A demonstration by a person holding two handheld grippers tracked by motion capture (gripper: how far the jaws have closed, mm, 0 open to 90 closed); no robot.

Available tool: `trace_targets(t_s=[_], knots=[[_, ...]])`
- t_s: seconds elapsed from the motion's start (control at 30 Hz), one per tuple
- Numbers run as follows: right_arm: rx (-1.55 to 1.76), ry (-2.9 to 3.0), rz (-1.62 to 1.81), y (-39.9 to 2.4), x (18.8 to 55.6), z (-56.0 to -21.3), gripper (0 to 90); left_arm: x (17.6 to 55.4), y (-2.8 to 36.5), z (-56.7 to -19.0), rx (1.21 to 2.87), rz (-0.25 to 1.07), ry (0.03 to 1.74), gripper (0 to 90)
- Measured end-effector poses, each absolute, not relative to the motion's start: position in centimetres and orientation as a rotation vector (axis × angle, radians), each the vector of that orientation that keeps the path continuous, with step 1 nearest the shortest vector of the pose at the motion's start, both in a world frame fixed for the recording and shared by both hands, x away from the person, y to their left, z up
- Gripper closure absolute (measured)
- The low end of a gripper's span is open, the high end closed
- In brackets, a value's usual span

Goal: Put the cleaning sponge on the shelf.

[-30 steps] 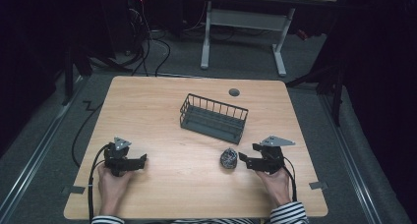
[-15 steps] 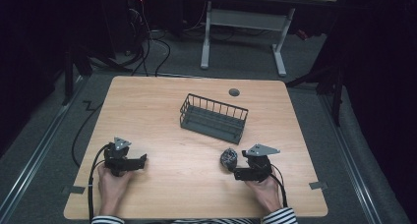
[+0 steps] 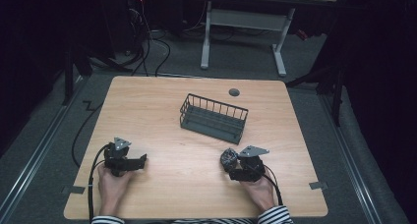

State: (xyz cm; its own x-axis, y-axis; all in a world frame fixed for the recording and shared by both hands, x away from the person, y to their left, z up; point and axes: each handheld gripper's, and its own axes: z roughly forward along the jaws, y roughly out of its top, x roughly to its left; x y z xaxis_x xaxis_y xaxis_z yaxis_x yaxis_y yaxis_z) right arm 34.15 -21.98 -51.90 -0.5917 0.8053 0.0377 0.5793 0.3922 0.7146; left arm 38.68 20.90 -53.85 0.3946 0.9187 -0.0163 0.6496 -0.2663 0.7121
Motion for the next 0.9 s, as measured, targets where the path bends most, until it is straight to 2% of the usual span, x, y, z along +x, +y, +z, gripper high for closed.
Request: trace_targets(t_s=[0.33, 0.9], knots=[[1.187, 2.326, 0.982, -21.79, 33.93, -51.9, 38.7, 38.68, 20.9, -53.85, 2.013, 0.54, 1.336, 5.9], [1.173, 2.318, 1.014, -22.11, 33.64, -51.47, 40.4, 38.68, 20.9, -53.85, 2.013, 0.54, 1.336, 5.9]])
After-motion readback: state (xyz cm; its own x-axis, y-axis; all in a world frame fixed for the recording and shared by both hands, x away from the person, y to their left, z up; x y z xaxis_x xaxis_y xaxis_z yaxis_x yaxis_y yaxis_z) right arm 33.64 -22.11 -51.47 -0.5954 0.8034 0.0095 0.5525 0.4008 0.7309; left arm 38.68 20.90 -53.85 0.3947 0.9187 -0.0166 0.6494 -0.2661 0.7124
